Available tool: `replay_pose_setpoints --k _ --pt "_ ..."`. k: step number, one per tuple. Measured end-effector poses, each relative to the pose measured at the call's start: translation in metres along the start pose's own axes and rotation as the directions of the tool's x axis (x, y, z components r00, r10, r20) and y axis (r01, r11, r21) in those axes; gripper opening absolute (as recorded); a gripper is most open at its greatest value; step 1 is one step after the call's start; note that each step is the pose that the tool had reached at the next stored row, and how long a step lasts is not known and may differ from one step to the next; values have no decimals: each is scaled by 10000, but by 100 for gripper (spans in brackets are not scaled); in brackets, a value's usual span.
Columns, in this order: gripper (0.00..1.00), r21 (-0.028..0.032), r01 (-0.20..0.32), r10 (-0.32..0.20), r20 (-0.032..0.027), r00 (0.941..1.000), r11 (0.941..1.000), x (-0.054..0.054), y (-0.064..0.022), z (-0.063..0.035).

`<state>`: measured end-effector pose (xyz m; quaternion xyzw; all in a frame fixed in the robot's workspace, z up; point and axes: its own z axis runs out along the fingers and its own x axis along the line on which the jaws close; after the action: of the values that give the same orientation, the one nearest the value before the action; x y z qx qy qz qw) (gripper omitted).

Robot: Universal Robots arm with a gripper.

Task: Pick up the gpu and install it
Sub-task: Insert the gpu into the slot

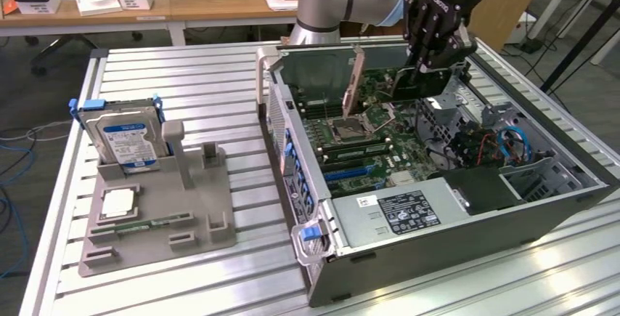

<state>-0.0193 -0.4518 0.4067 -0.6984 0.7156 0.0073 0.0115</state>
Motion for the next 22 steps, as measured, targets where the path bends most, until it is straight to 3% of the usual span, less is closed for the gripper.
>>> replay_pose_setpoints --k 4,22 --pt "26 6 -234 234 -1 9997 9997 0 0 1" --pt "26 7 -236 236 -1 9997 9997 8 1 55"
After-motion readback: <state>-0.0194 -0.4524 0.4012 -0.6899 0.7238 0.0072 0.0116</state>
